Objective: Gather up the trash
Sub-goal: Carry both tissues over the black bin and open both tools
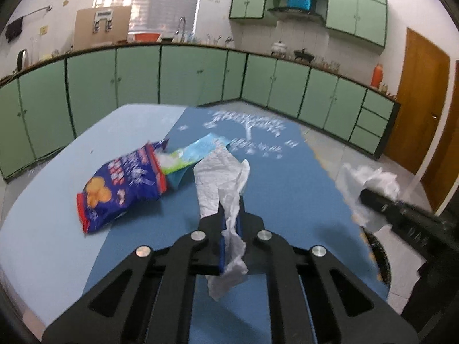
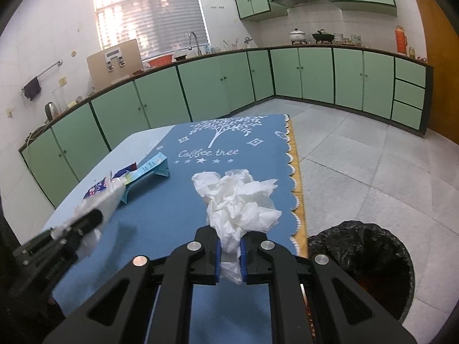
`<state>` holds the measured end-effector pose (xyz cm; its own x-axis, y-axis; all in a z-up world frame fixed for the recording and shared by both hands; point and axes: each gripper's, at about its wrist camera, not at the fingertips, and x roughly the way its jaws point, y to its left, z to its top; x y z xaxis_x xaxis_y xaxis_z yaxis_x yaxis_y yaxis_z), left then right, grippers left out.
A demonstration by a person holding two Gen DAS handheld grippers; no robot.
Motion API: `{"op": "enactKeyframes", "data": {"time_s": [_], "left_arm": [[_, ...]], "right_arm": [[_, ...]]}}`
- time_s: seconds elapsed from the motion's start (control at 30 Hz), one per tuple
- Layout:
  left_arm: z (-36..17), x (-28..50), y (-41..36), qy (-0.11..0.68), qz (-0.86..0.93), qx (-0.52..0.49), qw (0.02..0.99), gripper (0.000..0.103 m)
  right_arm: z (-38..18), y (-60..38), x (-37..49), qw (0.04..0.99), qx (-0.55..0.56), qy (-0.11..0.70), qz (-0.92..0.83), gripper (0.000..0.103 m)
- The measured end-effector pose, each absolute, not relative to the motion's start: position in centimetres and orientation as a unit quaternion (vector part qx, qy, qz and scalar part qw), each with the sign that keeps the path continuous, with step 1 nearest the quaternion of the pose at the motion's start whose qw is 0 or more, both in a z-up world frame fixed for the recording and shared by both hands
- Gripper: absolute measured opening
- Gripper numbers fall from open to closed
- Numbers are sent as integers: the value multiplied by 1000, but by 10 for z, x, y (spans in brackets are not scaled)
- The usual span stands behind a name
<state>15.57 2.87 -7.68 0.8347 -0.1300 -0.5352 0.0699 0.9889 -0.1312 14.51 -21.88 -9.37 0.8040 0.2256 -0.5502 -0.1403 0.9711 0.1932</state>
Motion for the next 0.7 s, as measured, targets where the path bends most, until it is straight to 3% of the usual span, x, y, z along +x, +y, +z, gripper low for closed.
{"op": "enactKeyframes", "data": {"time_s": [0.43, 0.7], "left_arm": [[-56, 148, -87, 264, -182, -49, 946, 5], [-75, 154, -175, 290, -269, -36, 918, 5]], "right_arm": [[-89, -319, 112, 952, 91, 291, 9, 10], [-107, -402, 102, 943, 103, 311, -67, 10]]}}
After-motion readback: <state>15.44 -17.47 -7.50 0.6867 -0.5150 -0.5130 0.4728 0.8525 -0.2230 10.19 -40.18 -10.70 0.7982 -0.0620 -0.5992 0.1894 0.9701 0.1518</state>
